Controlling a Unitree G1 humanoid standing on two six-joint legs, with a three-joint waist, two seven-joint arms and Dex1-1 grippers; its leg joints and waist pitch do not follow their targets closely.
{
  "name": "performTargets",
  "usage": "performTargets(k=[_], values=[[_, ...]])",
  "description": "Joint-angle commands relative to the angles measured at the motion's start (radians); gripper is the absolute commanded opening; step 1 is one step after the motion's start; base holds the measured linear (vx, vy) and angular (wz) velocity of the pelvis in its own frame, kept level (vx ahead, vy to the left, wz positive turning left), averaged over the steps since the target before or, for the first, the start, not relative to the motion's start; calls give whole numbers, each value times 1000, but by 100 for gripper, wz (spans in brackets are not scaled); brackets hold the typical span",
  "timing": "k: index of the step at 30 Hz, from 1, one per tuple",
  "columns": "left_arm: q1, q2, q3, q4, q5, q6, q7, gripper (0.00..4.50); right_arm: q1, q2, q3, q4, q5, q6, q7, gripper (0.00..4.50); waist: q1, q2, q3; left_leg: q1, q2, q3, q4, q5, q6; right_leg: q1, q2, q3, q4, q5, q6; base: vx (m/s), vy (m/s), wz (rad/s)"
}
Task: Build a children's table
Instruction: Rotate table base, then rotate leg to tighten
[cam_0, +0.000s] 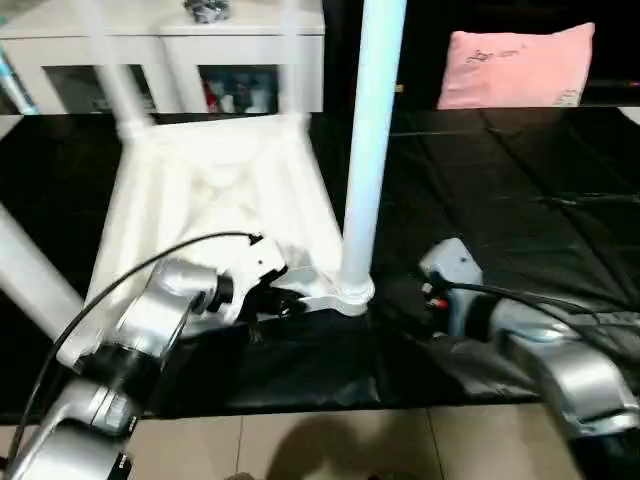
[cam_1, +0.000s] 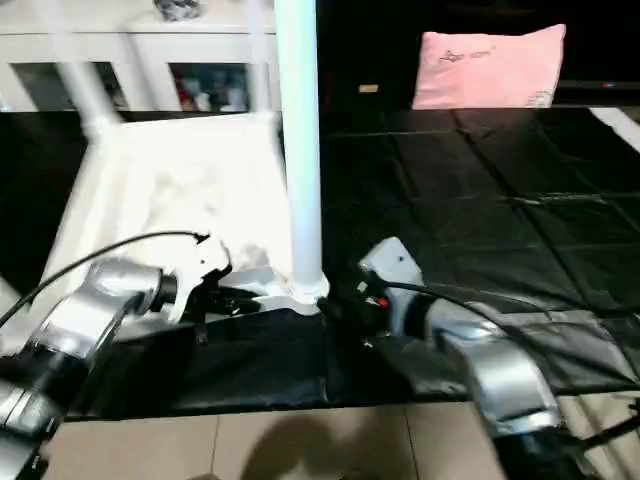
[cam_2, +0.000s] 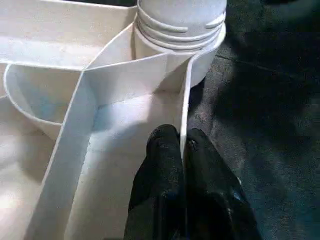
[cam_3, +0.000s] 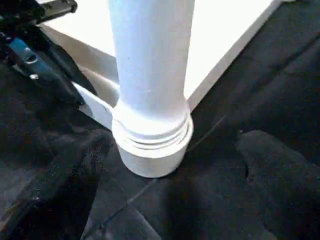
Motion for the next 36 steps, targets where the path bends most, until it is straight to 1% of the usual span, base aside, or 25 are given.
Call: performTargets(k=[1, 2, 3, 4, 6, 7, 8, 11, 12, 15, 18, 19, 21, 22, 23, 24, 25, 26, 27, 28, 29, 31, 34, 35, 36], values=[[15, 18, 27, -42, -6, 35, 34, 1, -19, 9, 12, 13, -21, -22, -11, 450, 8, -8, -66, 3, 24, -6, -66, -158, 20, 50, -57, 29, -69, -166, -212, 0, 0, 0], [19, 21, 21, -51, -2, 33, 36, 1, -24, 15, 14, 22, -27, -28, -15, 450, 9, -4, -67, 4, 23, -5, -64, -155, 23, 49, -56, 29, -68, -143, -218, 0, 0, 0], [19, 23, 15, -51, 1, 20, 34, 1, -27, 19, 13, 27, -28, -31, -17, 450, 9, -4, -67, 5, 21, -4, -64, -160, 24, 49, -56, 28, -70, -142, -222, 0, 0, 0], [18, 27, 4, -45, 10, -9, 25, 1, -30, 18, 11, 33, -31, -37, -17, 450, 10, -3, -67, 5, 21, -4, -64, -164, 23, 49, -55, 29, -70, -144, -222, 0, 0, 0], [19, 30, -8, -50, 15, -27, 12, 1, -31, 14, 5, 41, -32, -45, -15, 450, 12, -2, -67, 5, 21, -5, -66, -175, 17, 52, -55, 29, -70, -144, -217, 0, 0, 0], [19, 27, -9, -55, 11, -23, 8, 1, -31, 11, 2, 45, -32, -50, -13, 450, 11, -2, -66, 5, 21, -5, -67, -179, 16, 51, -55, 29, -70, -148, -216, 0, 0, 0], [13, 16, -1, -62, -6, 1, 9, 1, -32, 6, -3, 52, -33, -58, -10, 450, 11, 2, -65, 6, 21, -5, -67, -190, 11, 50, -55, 29, -71, -157, -216, 0, 0, 0], [6, 14, -1, -73, -13, 18, 12, 1, -36, 1, -5, 63, -37, -73, -3, 450, 11, 1, -67, 7, 21, -5, -67, -196, 5, 52, -56, 29, -72, -161, -218, 0, 0, 0], [3, 15, -2, -71, -13, 18, 12, 1, -39, 2, -6, 67, -38, -77, -1, 450, 10, 5, -66, 6, 20, -6, -67, -197, 5, 51, -54, 29, -72, -153, -220, 0, 0, 0], [-1, 19, -7, -58, -10, 2, 14, 1, -44, 1, -4, 75, -42, -89, 6, 450, 11, 5, -68, 6, 20, -6, -65, -187, 9, 54, -54, 28, -69, -127, -226, 0, 0, 0], [0, 27, -15, -44, -9, -10, 5, 1, -53, -5, 6, 85, -44, -108, 24, 450, 9, 4, -68, 6, 20, -6, -65, -196, 12, 54, -54, 28, -69, -127, -230, 0, 0, 0], [2, 29, -16, -42, -9, -13, 0, 1, -55, -6, 7, 88, -44, -112, 29, 450, 9, 1, -67, 6, 20, -6, -65, -194, 13, 54, -53, 28, -69, -128, -229, 0, 0, 0], [4, 28, -11, -39, -17, -7, -4, 1, -65, -9, 6, 101, -40, -121, 40, 450, 9, 2, -68, 6, 20, -5, -64, -192, 14, 54, -55, 29, -69, -133, -229, 0, 0, 0], [3, 26, -8, -38, -22, -2, -5, 1, -68, -10, 5, 105, -40, -125, 42, 450, 8, -7, -68, 6, 20, -4, -65, -190, 17, 54, -54, 29, -70, -134, -229, 0, 0, 0], [3, 26, -6, -38, -24, 1, -6, 1, -70, -10, 5, 107, -39, -127, 44, 450, 10, -1, -68, 7, 21, -5, -65, -186, 17, 53, -55, 28, -69, -138, -232, 0, 0, 0], [2, 27, -6, -38, -25, 2, -8, 1, -73, -10, 5, 112, -37, -131, 49, 450, 10, 0, -68, 7, 21, -5, -64, -184, 18, 53, -55, 28, -69, -135, -233, 0, 0, 0], [2, 31, -7, -39, -23, -1, -8, 44, -75, -10, 6, 114, -36, -133, 54, 450, 11, -4, -69, 6, 21, -5, -64, -177, 21, 54, -55, 28, -67, -125, -234, 0, 0, 0], [0, 33, -7, -37, -19, -1, -4, 55, -78, -12, 9, 120, -39, -138, 61, 450, 10, -6, -69, 5, 21, -4, -63, -171, 25, 54, -55, 29, -67, -118, -234, 0, 0, 0], [-1, 36, -9, -37, -17, 5, -3, 55, -80, -13, 11, 124, -39, -141, 68, 450, 11, -4, -68, 5, 20, -4, -63, -169, 27, 55, -55, 28, -67, -118, -234, 0, 0, 0], [-1, 37, -9, -37, -16, 8, -4, 55, -81, -13, 12, 126, -40, -142, 71, 450, 11, -7, -68, 5, 21, -3, -63, -171, 28, 54, -55, 28, -67, -122, -234, 0, 0, 0], [-2, 38, -10, -36, -15, 9, -4, 88, -82, -13, 13, 128, -41, -144, 74, 450, 11, -6, -67, 6, 21, -3, -64, -177, 28, 53, -55, 28, -69, -138, -232, 0, 0, 0], [-6, 41, -7, -31, -18, 7, -10, 88, -88, -13, 16, 137, -42, -153, 87, 450, 11, -6, -65, 7, 21, -3, -65, -192, 24, 51, -56, 28, -72, -175, -225, 0, 0, 0], [-13, 42, -6, -23, -25, 9, -21, 88, -97, -13, 16, 149, -40, -160, 95, 450, 12, -7, -65, 8, 21, -3, -65, -196, 20, 50, -57, 29, -73, -196, -218, 0, 0, 0], [-15, 44, -10, -19, -26, 11, -26, 68, -99, -12, 16, 153, -40, -163, 98, 450, 12, -6, -65, 7, 21, -4, -65, -195, 20, 50, -56, 29, -73, -198, -218, 0, 0, 0], [-19, 47, -17, -16, -22, 12, -35, 58, -101, -12, 15, 156, -40, -166, 101, 450, 12, -6, -66, 6, 20, -4, -64, -186, 21, 50, -55, 29, -72, -184, -215, 0, 0, 0]])
